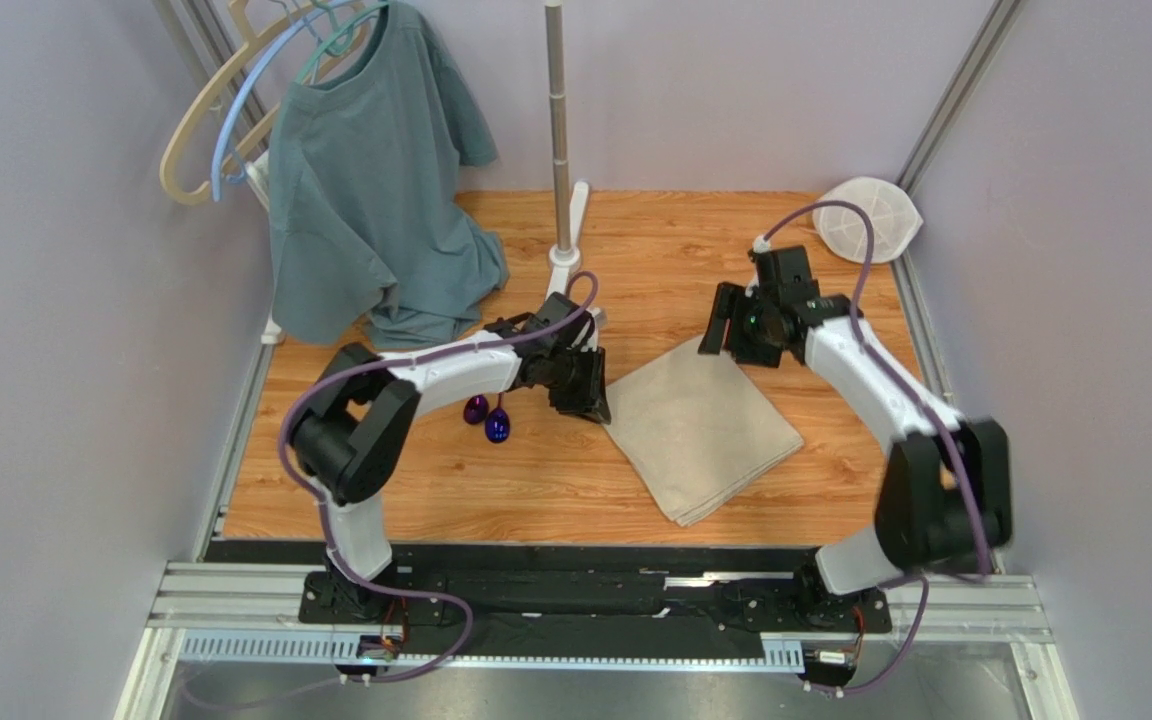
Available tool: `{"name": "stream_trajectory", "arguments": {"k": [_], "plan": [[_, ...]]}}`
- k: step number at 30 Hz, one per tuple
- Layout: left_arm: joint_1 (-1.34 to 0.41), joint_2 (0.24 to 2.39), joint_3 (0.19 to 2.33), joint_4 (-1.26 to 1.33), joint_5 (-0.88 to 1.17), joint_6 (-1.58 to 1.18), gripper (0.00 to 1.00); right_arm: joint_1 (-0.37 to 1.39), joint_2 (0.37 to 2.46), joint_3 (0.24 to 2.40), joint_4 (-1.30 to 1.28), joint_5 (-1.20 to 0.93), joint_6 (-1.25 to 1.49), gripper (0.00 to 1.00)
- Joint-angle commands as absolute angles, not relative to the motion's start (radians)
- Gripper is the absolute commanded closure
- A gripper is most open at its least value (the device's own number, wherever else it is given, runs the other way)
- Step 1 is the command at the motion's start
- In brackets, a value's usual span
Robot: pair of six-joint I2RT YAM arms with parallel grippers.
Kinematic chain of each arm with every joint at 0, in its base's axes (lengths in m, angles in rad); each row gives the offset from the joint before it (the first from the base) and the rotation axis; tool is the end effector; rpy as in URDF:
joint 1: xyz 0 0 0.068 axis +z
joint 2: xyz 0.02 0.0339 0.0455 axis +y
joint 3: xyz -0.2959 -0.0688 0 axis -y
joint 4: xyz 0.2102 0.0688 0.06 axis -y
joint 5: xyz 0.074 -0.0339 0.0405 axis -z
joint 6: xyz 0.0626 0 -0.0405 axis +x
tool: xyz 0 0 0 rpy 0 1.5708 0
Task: Fold the napkin into a case and place the utensils inside
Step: Rotate the square-folded napkin at the center of the board.
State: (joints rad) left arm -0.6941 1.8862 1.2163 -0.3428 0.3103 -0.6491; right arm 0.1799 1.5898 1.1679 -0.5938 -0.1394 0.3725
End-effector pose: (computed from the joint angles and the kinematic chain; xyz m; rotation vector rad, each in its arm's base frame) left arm 0.2834 -0.2607 0.1980 0.1867 2.7709 -0.8343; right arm 0.3070 0.0647 0.2624 0.2000 2.6122 0.3794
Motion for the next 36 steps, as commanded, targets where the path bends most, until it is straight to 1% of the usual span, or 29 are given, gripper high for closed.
{"name": "stream_trajectory", "arguments": {"k": [1,3,4,5,6,7,8,9,11,13,14,16,18,20,21,24,25,27,28,33,36], "plan": [[-0.684,1.636,1.116,-0.345,0.344,-0.64,0.69,0.38,1.289,0.959,-0.733,-0.032,0.426,0.36],[-0.702,1.522,1.077,-0.351,0.307,-0.632,0.69,0.483,1.209,0.853,-0.778,0.03,0.529,0.41],[-0.709,1.49,1.04,-0.327,0.304,-0.632,0.68,0.521,1.139,0.818,-0.778,0.037,0.561,0.46],[-0.712,1.455,1.023,-0.295,0.313,-0.637,0.65,0.552,1.1,0.751,-0.773,0.054,0.605,0.5],[-0.71,1.456,1.008,-0.255,0.354,-0.644,0.65,0.59,1.071,0.72,-0.755,0.055,0.685,0.53],[-0.71,1.472,1.02,-0.215,0.37,-0.649,0.67,0.591,1.027,0.694,-0.749,0.058,0.73,0.56],[-0.71,1.539,1.05,-0.227,0.373,-0.64,0.72,0.586,1.011,0.666,-0.749,0.107,0.768,0.58],[-0.71,1.584,1.086,-0.247,0.389,-0.631,0.75,0.586,1.0,0.638,-0.747,0.142,0.8,0.59],[-0.71,1.717,1.185,-0.279,0.397,-0.617,0.79,0.586,0.986,0.623,-0.727,0.226,0.839,0.61],[-0.713,1.784,1.262,-0.293,0.402,-0.598,0.81,0.568,1.0,0.637,-0.71,0.277,0.822,0.62],[-0.715,1.828,1.273,-0.285,0.382,-0.6,0.81,0.558,1.029,0.641,-0.697,0.3,0.806,0.63],[-0.713,1.877,1.314,-0.281,0.35,-0.582,0.81,0.493,1.071,0.673,-0.66,0.264,0.77,0.65],[-0.715,1.968,1.357,-0.329,0.292,-0.562,0.82,0.448,1.138,0.693,-0.62,0.259,0.72,0.65],[-0.715,2.025,1.379,-0.389,0.276,-0.563,0.85,0.411,1.196,0.718,-0.589,0.23,0.669,0.66],[-0.715,2.029,1.367,-0.391,0.267,-0.571,0.86,0.382,1.262,0.727,-0.563,0.223,0.649,0.66],[-0.724,1.99,1.248,-0.345,0.258,-0.629,0.87,0.364,1.363,0.801,-0.533,0.225,0.57,0.67],[-0.73,1.97,1.17,-0.306,0.258,-0.652,0.88,0.362,1.423,0.817,-0.511,0.215,0.549,0.68],[-0.756,1.907,1.103,-0.276,0.261,-0.672,0.88,0.365,1.491,0.876,-0.442,0.175,0.485,0.68],[-0.765,1.884,1.048,-0.247,0.259,-0.69,0.88,0.364,1.561,0.899,-0.427,0.161,0.465,0.68],[-0.822,1.778,0.989,-0.219,0.284,-0.729,0.87,0.374,1.755,1.128,-0.422,0.023,0.396,0.68],[-0.825,1.741,1.02,-0.239,0.337,-0.712,0.83,0.379,1.787,1.222,-0.5,0.026,0.374,0.62]]}}
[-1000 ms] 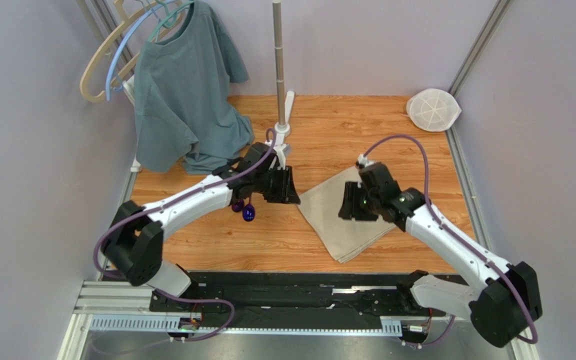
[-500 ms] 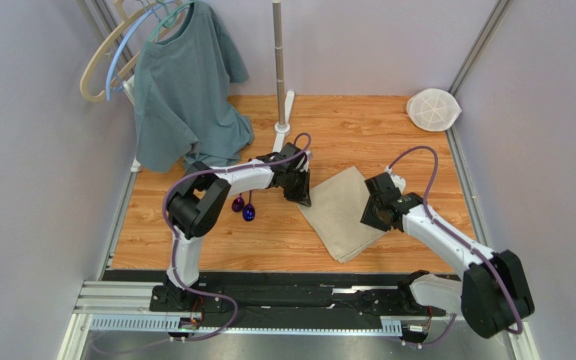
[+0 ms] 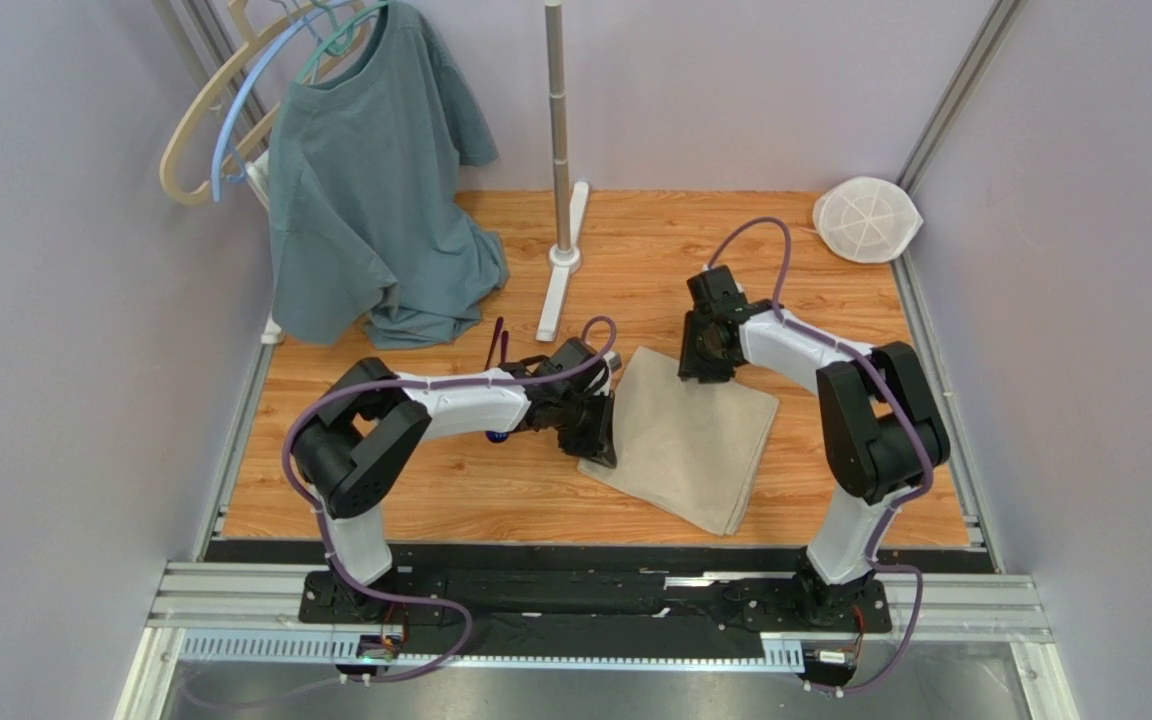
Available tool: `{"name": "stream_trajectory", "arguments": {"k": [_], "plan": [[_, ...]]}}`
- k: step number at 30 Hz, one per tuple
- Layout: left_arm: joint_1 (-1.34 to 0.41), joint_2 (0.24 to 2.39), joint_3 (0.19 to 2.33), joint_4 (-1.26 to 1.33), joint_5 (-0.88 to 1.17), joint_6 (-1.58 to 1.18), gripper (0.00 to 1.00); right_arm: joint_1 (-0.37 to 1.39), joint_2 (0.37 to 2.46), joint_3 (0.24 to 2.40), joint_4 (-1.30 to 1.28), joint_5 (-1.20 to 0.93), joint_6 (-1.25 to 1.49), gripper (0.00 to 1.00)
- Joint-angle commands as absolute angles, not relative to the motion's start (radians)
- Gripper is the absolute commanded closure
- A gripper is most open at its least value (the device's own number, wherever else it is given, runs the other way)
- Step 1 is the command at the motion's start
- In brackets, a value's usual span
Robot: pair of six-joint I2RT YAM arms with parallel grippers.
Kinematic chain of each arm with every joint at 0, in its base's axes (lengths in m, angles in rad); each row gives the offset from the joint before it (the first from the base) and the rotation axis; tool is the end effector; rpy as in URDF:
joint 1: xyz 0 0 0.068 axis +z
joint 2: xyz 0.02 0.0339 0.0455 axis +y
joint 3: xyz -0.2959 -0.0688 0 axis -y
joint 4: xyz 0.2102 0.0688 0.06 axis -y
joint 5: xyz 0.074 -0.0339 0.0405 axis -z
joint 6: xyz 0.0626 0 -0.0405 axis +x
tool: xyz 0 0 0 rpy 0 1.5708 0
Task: Fold the napkin into a case and place the utensils inside
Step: Rotate the square-folded napkin at the center of the board.
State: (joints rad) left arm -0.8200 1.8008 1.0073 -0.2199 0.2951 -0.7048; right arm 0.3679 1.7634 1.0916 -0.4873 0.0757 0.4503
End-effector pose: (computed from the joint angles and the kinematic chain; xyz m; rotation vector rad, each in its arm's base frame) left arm 0.2244 -0.2672 0.1802 0.2813 2.8009 -0.8581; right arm 0.3125 0.1154 0.1950 0.1341 2.7281 0.1320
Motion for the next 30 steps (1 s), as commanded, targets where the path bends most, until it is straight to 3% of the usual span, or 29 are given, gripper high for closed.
{"name": "stream_trajectory", "arguments": {"k": [1,4,8,11,13,16,18,19,30], "plan": [[-0.827,1.727,1.041,-0.251,0.336,-0.698,0.81,0.38,1.776,1.235,-0.535,0.035,0.374,0.57],[-0.825,1.66,1.071,-0.282,0.314,-0.672,0.8,0.377,1.64,1.18,-0.675,0.115,0.441,0.42],[-0.825,1.637,1.115,-0.337,0.291,-0.614,0.79,0.379,1.369,0.906,-0.747,0.031,0.698,0.41],[-0.825,1.675,1.127,-0.331,0.29,-0.594,0.82,0.443,1.143,0.706,-0.811,-0.015,0.819,0.45],[-0.825,1.706,1.138,-0.333,0.302,-0.586,0.84,0.489,1.01,0.66,-0.87,-0.002,0.948,0.53],[-0.827,1.715,1.112,-0.284,0.327,-0.6,0.85,0.592,0.886,0.597,-0.916,-0.008,1.081,0.57],[-0.827,1.715,1.101,-0.265,0.339,-0.609,0.85,0.643,0.856,0.565,-0.946,0.032,1.167,0.68],[-0.827,1.712,1.098,-0.259,0.341,-0.612,0.85,0.647,0.848,0.551,-0.953,0.041,1.18,0.69],[-0.831,1.646,1.058,-0.261,0.347,-0.614,0.85,0.65,0.864,0.476,-0.959,0.066,1.216,0.66]]}}
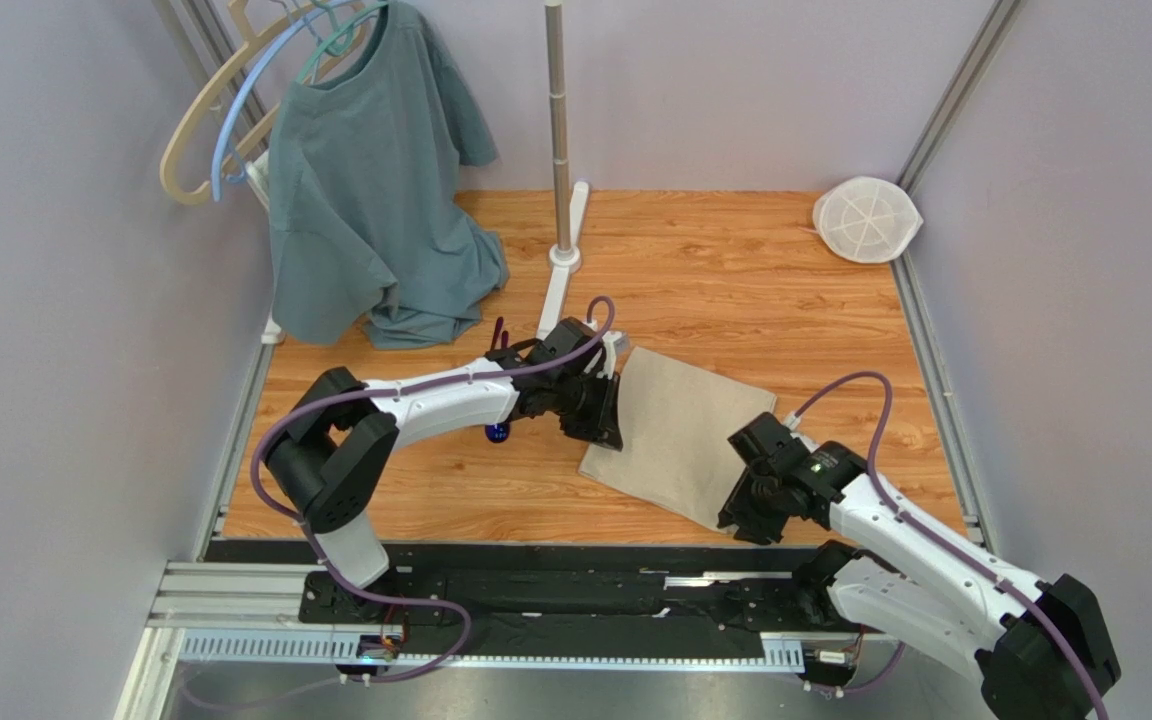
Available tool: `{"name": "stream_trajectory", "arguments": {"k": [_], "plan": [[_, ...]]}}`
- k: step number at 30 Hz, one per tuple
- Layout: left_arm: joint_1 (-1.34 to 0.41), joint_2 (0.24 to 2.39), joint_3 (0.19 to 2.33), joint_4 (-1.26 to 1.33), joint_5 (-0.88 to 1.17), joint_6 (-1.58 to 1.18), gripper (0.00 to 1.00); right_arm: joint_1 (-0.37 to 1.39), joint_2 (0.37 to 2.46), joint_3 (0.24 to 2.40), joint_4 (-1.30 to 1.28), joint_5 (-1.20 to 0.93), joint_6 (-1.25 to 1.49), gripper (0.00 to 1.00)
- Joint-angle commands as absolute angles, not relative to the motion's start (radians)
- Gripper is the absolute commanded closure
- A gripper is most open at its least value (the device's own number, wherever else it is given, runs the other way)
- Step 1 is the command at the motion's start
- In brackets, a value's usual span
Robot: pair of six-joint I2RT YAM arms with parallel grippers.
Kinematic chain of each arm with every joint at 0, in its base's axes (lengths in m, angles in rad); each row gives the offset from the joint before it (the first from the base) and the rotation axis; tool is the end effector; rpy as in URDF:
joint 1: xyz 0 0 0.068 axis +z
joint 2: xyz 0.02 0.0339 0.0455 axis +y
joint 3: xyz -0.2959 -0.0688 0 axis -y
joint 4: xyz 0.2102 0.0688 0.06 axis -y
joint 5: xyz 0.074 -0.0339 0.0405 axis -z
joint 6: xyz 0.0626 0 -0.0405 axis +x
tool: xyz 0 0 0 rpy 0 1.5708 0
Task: Fold the napkin into a case and place the utensils inside
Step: Rotate the square-folded napkin at the center of the board, then fold the top corner of the square-folded napkin at the center of the board.
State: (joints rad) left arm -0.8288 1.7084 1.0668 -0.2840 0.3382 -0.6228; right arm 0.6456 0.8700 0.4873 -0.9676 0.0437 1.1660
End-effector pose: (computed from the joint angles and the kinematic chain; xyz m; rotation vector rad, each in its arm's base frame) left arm 0.2178 -0.2683 0.2226 0.4340 2.6893 -0.9507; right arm 0.0627 0.0438 0.1836 0.7693 2.8618 0.2182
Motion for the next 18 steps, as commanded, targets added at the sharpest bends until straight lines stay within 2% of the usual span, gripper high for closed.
{"name": "stream_trajectory", "arguments": {"k": [1,15,17,18], "plan": [[-0.831,1.643,1.058,-0.262,0.347,-0.614,0.85,0.65,0.864,0.463,-0.947,0.052,1.216,0.65],[-0.831,1.641,1.049,-0.259,0.354,-0.618,0.85,0.649,0.917,0.448,-0.81,0.037,1.244,0.7],[-0.831,1.638,1.043,-0.259,0.356,-0.618,0.85,0.65,0.916,0.448,-0.813,0.038,1.247,0.73],[-0.831,1.634,1.042,-0.261,0.356,-0.618,0.85,0.65,0.911,0.448,-0.816,0.037,1.247,0.78]]}}
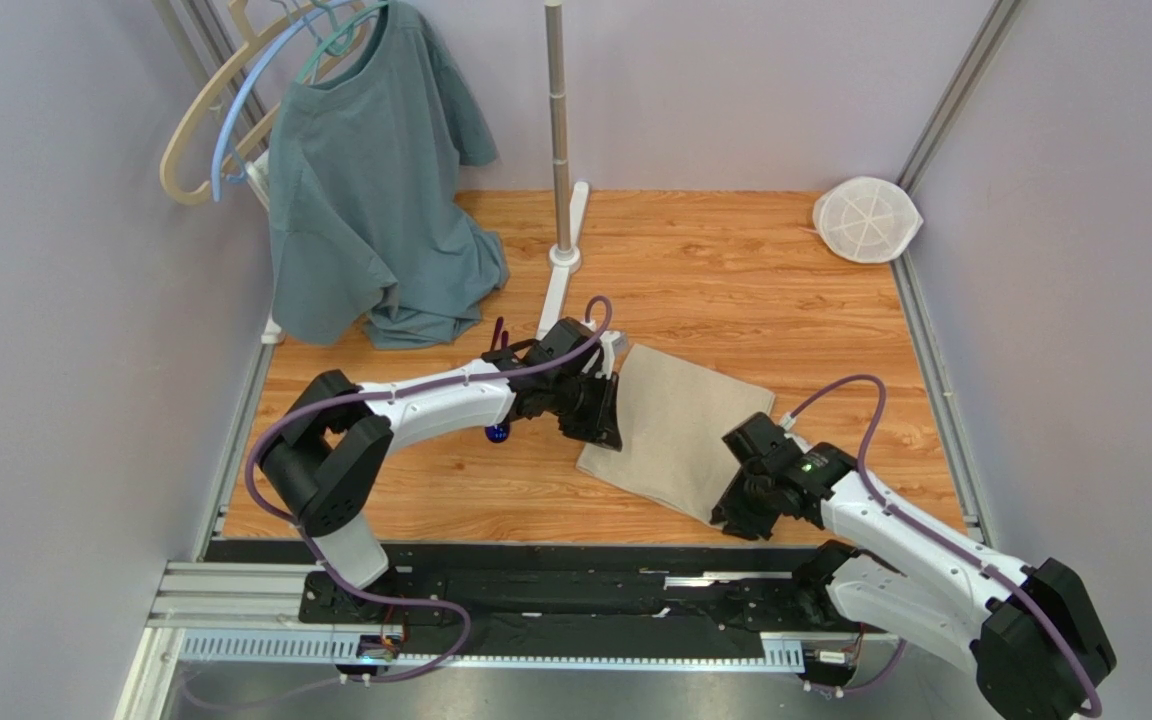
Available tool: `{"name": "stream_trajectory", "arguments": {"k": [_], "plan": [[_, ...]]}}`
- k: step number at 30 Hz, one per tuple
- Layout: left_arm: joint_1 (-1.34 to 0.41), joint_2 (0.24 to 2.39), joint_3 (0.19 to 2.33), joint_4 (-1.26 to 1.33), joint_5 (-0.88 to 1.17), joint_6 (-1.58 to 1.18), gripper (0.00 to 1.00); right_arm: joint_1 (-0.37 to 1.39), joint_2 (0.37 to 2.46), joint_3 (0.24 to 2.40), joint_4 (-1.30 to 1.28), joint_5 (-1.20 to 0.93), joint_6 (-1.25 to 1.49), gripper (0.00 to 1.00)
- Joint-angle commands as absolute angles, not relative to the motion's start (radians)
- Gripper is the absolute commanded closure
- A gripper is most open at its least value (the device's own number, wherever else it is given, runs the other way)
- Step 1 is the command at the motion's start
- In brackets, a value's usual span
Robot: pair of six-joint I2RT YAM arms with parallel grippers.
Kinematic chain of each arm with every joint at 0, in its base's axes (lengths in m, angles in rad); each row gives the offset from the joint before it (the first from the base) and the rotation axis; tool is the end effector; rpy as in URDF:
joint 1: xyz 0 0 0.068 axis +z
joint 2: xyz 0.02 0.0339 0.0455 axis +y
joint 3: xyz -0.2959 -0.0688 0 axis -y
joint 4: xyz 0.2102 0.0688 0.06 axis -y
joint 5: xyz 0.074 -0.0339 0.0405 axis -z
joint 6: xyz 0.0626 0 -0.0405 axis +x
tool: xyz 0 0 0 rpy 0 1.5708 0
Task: Fold the napkin into a case and place the utensils inside
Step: Fold the top corner of the square-folded napkin at the center of the board.
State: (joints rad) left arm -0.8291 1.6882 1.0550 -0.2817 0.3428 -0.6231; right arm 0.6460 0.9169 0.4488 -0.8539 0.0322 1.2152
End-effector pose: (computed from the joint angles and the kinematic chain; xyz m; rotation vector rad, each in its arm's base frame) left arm 0.2146 -0.2654 0.2260 0.4374 2.6794 -0.9630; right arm 0.0717 0.0515 0.1747 0.8355 2.8349 0.2680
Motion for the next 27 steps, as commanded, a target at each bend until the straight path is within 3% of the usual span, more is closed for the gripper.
{"name": "stream_trajectory", "arguments": {"k": [1,6,10,18,27], "plan": [[-0.831,1.631,1.039,-0.259,0.354,-0.62,0.85,0.65,0.907,0.452,-0.827,0.034,1.25,0.78],[-0.831,1.623,1.04,-0.267,0.341,-0.611,0.85,0.65,0.855,0.468,-0.887,0.032,1.247,0.81],[-0.831,1.62,1.052,-0.271,0.344,-0.611,0.85,0.652,0.815,0.495,-0.933,0.034,1.243,1.0],[-0.801,1.606,1.074,-0.316,0.284,-0.601,0.85,0.638,0.83,0.589,-0.846,0.104,1.079,1.0],[-0.778,1.629,0.999,-0.284,0.107,-0.617,0.87,0.592,1.432,1.024,-0.655,0.095,0.707,1.0]]}}
